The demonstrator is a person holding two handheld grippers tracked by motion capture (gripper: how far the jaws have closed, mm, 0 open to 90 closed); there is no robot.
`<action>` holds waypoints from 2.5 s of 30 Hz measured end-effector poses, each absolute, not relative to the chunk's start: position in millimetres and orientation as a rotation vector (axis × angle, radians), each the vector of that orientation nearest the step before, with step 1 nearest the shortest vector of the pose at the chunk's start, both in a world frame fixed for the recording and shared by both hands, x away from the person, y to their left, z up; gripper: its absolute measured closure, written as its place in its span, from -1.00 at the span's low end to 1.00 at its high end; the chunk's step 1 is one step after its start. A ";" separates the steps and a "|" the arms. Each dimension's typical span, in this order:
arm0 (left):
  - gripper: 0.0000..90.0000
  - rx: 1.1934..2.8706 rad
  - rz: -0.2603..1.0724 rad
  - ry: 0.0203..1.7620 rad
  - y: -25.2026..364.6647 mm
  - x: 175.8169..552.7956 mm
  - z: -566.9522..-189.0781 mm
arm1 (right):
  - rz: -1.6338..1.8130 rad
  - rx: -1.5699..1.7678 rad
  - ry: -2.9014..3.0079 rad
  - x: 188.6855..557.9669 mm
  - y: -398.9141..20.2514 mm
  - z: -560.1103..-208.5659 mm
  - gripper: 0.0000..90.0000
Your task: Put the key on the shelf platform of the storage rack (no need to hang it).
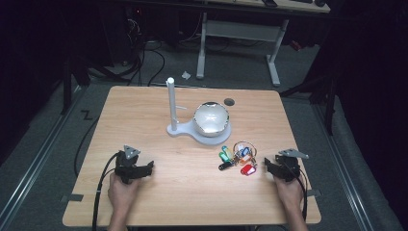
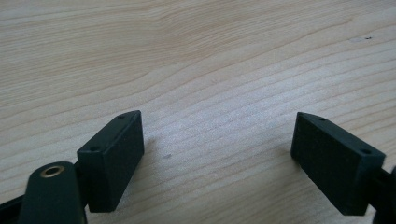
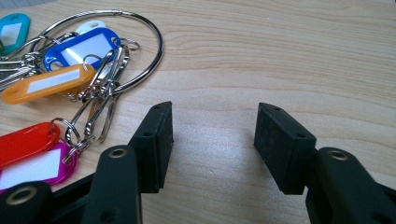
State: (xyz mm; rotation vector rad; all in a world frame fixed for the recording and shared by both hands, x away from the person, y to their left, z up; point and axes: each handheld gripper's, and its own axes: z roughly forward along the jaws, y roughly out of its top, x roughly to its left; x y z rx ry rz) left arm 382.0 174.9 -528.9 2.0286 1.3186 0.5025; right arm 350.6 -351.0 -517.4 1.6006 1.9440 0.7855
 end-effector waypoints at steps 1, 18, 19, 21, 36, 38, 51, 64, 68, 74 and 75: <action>-0.61 2.029 0.502 1.318 175.0 382.0 -528.9 | 0.787 1.594 1.947 350.0 -350.1 -517.3 0.15; -0.61 2.029 0.502 1.319 175.0 382.0 -528.9 | 0.789 1.578 1.959 350.1 -344.6 -517.0 0.27; -0.61 2.029 0.502 1.319 175.0 382.0 -528.9 | 0.788 1.579 1.962 350.3 -344.6 -516.7 0.28; -0.61 2.029 0.502 1.319 175.0 382.0 -528.9 | 0.788 1.578 1.967 350.4 -344.6 -516.5 0.28; -0.61 2.030 0.502 1.320 174.9 382.0 -528.8 | 0.865 1.482 2.039 350.7 -319.5 -502.6 0.38; -0.61 2.030 0.502 1.320 175.0 382.0 -528.8 | 0.866 1.488 2.046 351.3 -318.4 -503.5 0.39; -0.61 2.030 0.502 1.318 174.9 382.0 -528.9 | 0.841 1.485 2.101 363.4 -304.4 -506.8 0.40; -0.61 2.030 0.502 1.318 174.9 381.9 -528.9 | 0.784 1.452 2.145 363.7 -300.1 -512.1 0.81; -0.61 2.030 0.502 1.318 175.0 382.0 -528.9 | 0.775 1.435 2.145 363.0 -299.2 -512.3 0.82; -0.61 2.030 0.502 1.318 175.0 382.0 -528.9 | 0.784 1.401 2.146 361.1 -298.1 -512.4 0.83; -0.61 2.030 0.502 1.318 174.9 382.0 -528.9 | 0.811 1.397 2.135 360.2 -299.3 -510.2 0.83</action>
